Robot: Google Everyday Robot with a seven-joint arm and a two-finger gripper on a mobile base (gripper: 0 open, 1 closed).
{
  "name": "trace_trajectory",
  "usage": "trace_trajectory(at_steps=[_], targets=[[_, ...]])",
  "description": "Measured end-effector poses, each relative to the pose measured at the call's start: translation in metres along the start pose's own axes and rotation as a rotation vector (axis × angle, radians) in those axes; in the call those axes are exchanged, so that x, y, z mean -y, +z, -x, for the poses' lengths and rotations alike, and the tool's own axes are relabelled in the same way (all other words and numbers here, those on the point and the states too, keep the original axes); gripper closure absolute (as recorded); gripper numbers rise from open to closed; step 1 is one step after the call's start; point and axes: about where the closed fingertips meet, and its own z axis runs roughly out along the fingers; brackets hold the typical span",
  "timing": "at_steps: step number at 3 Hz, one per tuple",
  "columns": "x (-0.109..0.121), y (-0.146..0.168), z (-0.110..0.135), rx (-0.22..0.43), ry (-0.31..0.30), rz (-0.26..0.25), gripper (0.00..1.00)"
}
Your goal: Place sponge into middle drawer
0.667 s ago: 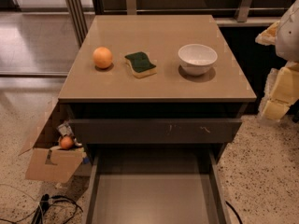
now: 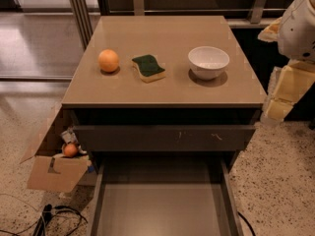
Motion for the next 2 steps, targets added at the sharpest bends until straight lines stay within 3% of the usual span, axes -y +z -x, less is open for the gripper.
trace_trajectory(at_steps=[1,2], targets=[[0.023,0.014,0.031,0.024,-0.086,-0.023,0.00],[0.051,0.028,0.059,0.067,-0.110,-0.048,0.00]])
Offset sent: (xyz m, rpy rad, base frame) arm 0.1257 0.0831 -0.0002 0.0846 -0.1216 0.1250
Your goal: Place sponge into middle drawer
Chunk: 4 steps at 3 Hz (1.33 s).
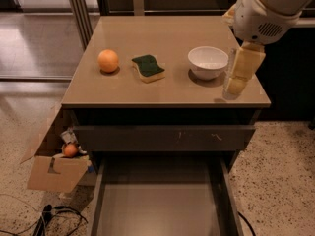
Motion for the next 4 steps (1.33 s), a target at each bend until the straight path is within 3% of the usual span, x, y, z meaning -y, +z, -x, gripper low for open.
trace_trajectory(at_steps=[1,2,3,4], targets=[[0.026,0.009,0.017,0.043,0.041,-0.026,0.00],[0.031,0.010,0.020,0.051,0.049,-0.031,0.00],[0.039,0.015,0.020,0.088,0.102,-0.043,0.00],[0.070,0.040,0.029,0.199,0.262,-0.059,0.00]])
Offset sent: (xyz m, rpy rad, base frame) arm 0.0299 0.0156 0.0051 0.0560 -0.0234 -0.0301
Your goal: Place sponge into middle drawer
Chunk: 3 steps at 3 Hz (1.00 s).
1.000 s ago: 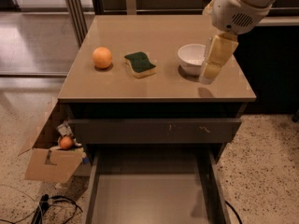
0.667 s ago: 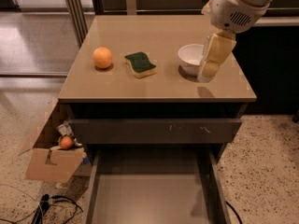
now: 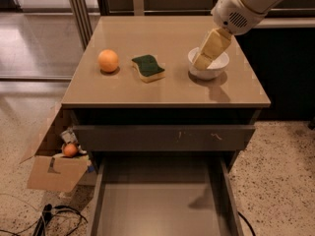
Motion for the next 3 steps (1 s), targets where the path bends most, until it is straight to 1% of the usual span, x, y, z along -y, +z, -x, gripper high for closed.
trace_trajectory(at_steps=[1,2,3], targets=[[0.025,0.038,0.025,0.090,0.166,0.002,0.00],[0.041,0.078,0.063,0.151,0.285,0.036,0.00],[0.041,0.078,0.062,0.150,0.287,0.037,0.00]])
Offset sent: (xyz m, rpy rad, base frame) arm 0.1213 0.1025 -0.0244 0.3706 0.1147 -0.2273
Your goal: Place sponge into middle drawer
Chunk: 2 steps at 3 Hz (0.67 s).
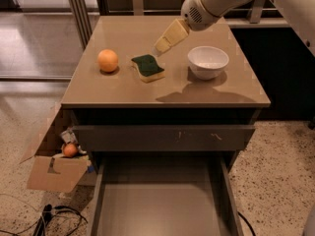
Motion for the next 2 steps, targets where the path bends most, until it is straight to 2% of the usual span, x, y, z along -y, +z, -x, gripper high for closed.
trace_trajectory(at_steps=[1,2], targets=[[-0.003,0.013,0.002,0.018,0.011,0.003,0.00],[-0.021,0.053,0.006,0.044,0.057,0.033,0.00]])
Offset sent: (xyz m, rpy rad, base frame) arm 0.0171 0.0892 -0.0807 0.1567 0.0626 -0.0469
